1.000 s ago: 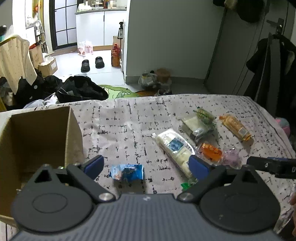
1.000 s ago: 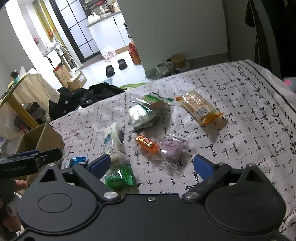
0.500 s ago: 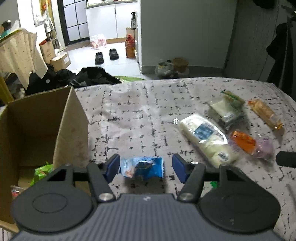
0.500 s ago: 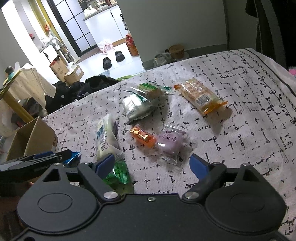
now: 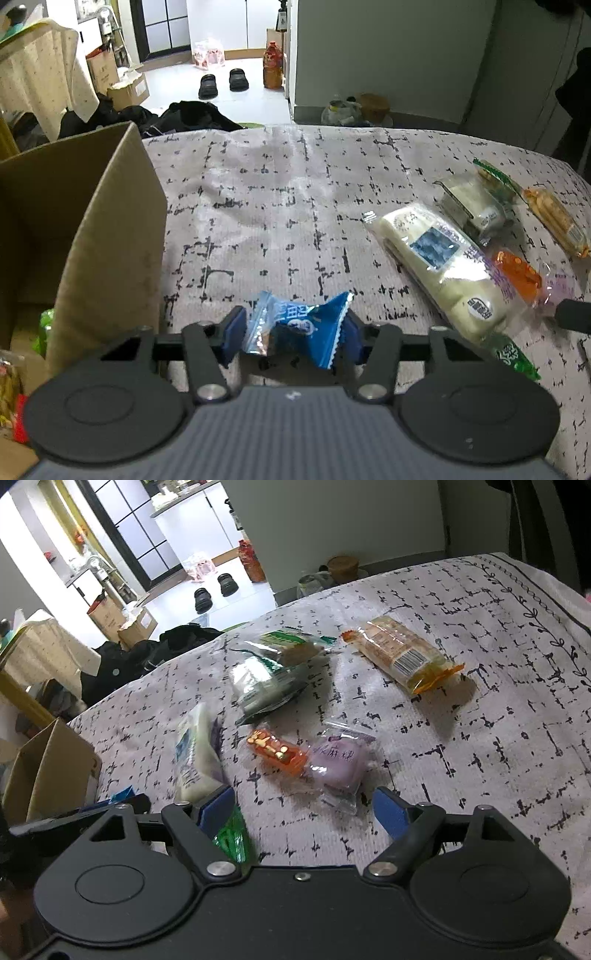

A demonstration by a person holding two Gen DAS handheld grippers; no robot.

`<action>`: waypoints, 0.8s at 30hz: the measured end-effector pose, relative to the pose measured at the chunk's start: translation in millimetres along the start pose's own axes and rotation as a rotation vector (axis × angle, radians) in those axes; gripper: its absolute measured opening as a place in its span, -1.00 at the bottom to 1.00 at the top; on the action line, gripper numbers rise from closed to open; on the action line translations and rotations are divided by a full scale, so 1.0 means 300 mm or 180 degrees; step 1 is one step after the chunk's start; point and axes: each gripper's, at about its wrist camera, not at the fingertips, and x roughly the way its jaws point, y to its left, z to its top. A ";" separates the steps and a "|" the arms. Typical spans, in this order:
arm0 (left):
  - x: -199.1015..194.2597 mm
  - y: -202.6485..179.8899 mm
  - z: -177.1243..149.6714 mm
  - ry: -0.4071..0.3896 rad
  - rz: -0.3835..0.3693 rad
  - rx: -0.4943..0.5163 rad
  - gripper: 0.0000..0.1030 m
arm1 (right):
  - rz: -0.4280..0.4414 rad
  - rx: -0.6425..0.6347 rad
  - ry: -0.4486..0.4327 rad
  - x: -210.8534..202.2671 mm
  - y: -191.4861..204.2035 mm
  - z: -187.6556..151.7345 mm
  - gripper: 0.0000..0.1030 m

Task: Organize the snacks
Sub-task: 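Return the left gripper to the pile and grasp the blue wrapped candy, then grasp the purple wrapped candy with the right gripper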

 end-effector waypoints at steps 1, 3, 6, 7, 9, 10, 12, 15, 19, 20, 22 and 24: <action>-0.001 0.000 0.001 -0.0010 -0.0004 -0.0003 -0.06 | -0.0012 -0.0014 -0.0009 0.006 0.001 0.001 0.59; -0.003 0.005 0.002 -0.0027 -0.0010 -0.0021 -0.25 | -0.0028 -0.0044 -0.0027 0.016 0.004 0.003 0.55; -0.014 0.024 0.003 -0.0070 -0.0034 -0.0122 -0.43 | -0.0027 -0.0042 -0.0059 0.028 0.011 0.004 0.52; -0.019 0.028 0.005 -0.0095 -0.0055 -0.0140 -0.44 | -0.0023 -0.0048 -0.0070 0.032 0.014 0.006 0.52; -0.031 0.031 0.003 -0.0155 -0.0083 -0.0156 -0.46 | -0.0046 -0.0053 -0.0095 0.042 0.019 0.010 0.48; -0.036 0.032 0.004 -0.0172 -0.0089 -0.0165 -0.47 | -0.0065 -0.0046 -0.0100 0.048 0.020 0.012 0.47; -0.046 0.037 0.006 -0.0191 -0.0118 -0.0205 -0.48 | -0.0102 -0.0026 -0.0103 0.063 0.022 0.018 0.33; -0.060 0.044 0.010 -0.0213 -0.0154 -0.0244 -0.48 | -0.0195 -0.0052 -0.0082 0.085 0.029 0.024 0.12; -0.074 0.047 0.007 -0.0234 -0.0180 -0.0233 -0.48 | -0.0368 -0.0104 -0.0074 0.095 0.032 0.026 -0.22; -0.077 0.049 0.007 -0.0240 -0.0188 -0.0234 -0.48 | -0.0357 -0.0078 -0.0080 0.090 0.026 0.027 -0.27; -0.089 0.051 0.006 -0.0275 -0.0199 -0.0230 -0.48 | -0.0346 -0.0089 -0.0088 0.079 0.018 0.024 -0.31; -0.105 0.053 0.007 -0.0324 -0.0199 -0.0221 -0.48 | -0.0339 -0.0079 -0.0089 0.065 0.007 0.015 -0.34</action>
